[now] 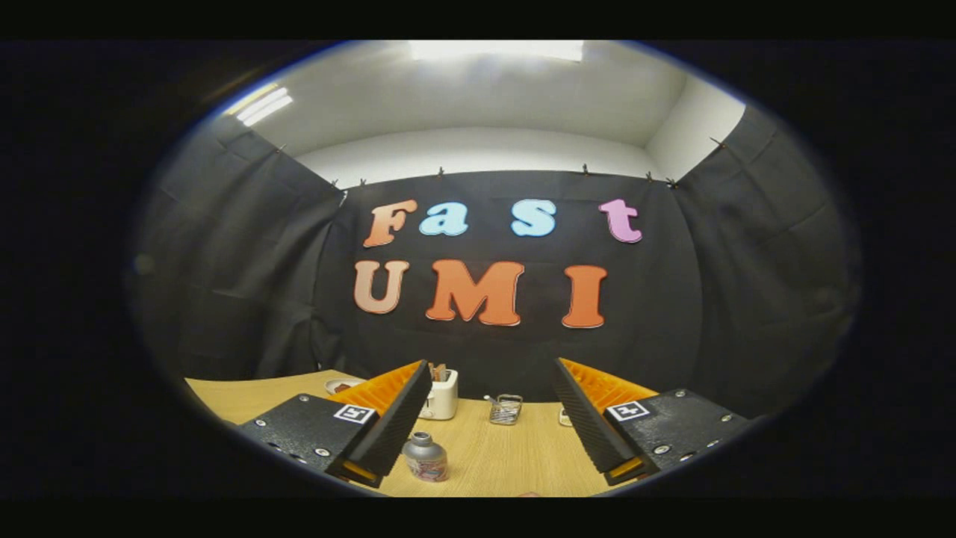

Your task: Take the bottle from table, then pour the juice into the cup, finally place the bottle on the coaster

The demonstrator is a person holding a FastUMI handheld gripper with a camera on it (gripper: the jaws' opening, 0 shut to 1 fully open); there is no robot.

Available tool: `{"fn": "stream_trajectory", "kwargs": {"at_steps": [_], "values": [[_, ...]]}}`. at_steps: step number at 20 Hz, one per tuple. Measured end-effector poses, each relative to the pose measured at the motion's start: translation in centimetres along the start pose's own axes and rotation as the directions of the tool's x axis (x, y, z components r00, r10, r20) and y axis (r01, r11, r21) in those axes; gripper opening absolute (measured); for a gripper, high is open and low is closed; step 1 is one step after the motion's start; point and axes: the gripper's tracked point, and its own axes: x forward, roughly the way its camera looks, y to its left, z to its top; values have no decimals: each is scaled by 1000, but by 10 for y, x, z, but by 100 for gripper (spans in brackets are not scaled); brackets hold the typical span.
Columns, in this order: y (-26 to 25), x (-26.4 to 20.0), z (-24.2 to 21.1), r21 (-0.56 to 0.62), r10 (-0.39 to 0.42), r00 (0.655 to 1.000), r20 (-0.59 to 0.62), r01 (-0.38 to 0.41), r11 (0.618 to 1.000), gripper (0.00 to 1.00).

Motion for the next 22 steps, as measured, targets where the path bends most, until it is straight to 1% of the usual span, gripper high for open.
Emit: {"fn": "stream_trajectory", "kwargs": {"at_steps": [4,10,18,22], "values": [[11,1,-19,2,21,999,-24,-21,1000,97],[37,6,-78,79,94,990,-107,-86,993,97],[71,5,-152,118,177,967,-183,-158,980,97],[74,9,-184,125,181,960,-215,-156,980,97]]}}
